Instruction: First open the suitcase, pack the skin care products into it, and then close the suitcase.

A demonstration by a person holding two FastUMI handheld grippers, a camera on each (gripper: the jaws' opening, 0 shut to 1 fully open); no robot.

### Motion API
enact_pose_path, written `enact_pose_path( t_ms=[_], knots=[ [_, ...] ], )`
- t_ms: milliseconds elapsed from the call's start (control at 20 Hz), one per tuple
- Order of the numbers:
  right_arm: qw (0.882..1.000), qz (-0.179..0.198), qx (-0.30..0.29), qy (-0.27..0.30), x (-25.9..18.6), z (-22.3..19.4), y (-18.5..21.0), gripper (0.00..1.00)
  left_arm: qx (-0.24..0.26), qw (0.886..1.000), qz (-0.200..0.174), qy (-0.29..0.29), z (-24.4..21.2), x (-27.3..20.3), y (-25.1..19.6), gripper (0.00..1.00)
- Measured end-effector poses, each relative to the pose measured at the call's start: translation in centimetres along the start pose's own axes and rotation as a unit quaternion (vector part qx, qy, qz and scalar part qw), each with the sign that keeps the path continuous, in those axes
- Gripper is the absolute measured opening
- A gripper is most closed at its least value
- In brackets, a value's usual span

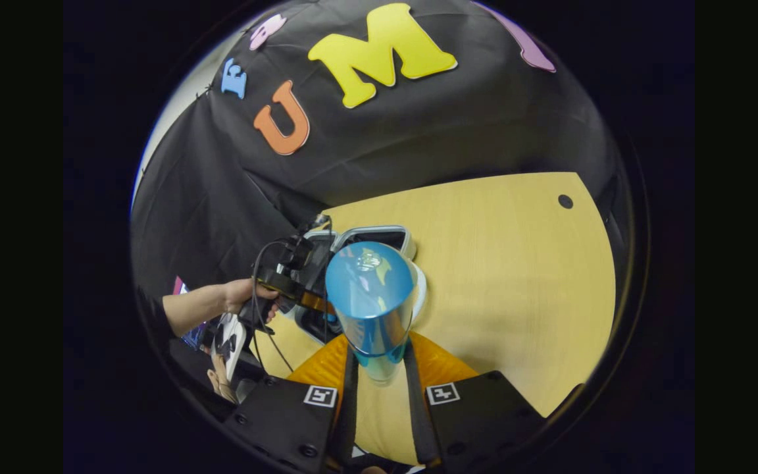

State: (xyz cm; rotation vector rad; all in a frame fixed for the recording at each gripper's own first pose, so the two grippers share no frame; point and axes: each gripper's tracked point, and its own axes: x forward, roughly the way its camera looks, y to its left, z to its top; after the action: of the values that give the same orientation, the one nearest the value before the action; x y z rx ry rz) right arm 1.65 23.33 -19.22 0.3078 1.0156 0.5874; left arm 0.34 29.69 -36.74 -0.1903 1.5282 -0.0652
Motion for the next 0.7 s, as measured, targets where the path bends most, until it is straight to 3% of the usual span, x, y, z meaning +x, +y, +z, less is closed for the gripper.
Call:
enact_pose_path(
  t_ms=[50,200,250,350,400,450,500,550,700],
  knots=[
    [1.0,-0.002,-0.003,0.0,0.1,0.0,0.3,0.33,-0.003,1.0,-0.005,-0.006,0.1,0.0,-0.3,0.4],
    [1.0,-0.006,-0.009,0.022,1.5,0.0,1.3,0.33,-0.015,0.999,-0.028,-0.021,0.1,0.1,-0.9,0.46],
    [0.999,-0.004,-0.012,0.038,2.5,-0.2,2.0,0.32,-0.021,0.999,-0.035,-0.033,0.2,-0.1,-1.1,0.62],
    [0.997,0.005,-0.013,0.071,4.4,-0.2,3.5,0.33,-0.033,0.995,-0.051,-0.077,0.8,-1.9,-1.5,0.66],
    [0.996,0.007,-0.009,0.084,5.8,-0.1,4.1,0.33,-0.033,0.992,-0.057,-0.108,1.0,-3.5,-1.6,0.81],
    [0.995,0.009,-0.007,0.099,7.2,-0.1,4.7,0.33,-0.028,0.987,-0.063,-0.144,1.1,-5.5,-1.7,0.96],
    [0.994,0.007,-0.008,0.11,8.8,-0.1,5.3,0.3,-0.026,0.98,-0.067,-0.185,1.0,-7.4,-1.7,0.99],
    [0.993,0.006,-0.008,0.119,10.1,0.0,6.0,0.33,-0.03,0.972,-0.067,-0.224,0.8,-9.5,-1.6,0.89],
    [0.987,0.01,-0.011,0.159,15.3,-0.7,7.9,0.33,-0.063,0.941,-0.082,-0.323,-1.2,-14.5,-0.8,0.94]
  ],
)
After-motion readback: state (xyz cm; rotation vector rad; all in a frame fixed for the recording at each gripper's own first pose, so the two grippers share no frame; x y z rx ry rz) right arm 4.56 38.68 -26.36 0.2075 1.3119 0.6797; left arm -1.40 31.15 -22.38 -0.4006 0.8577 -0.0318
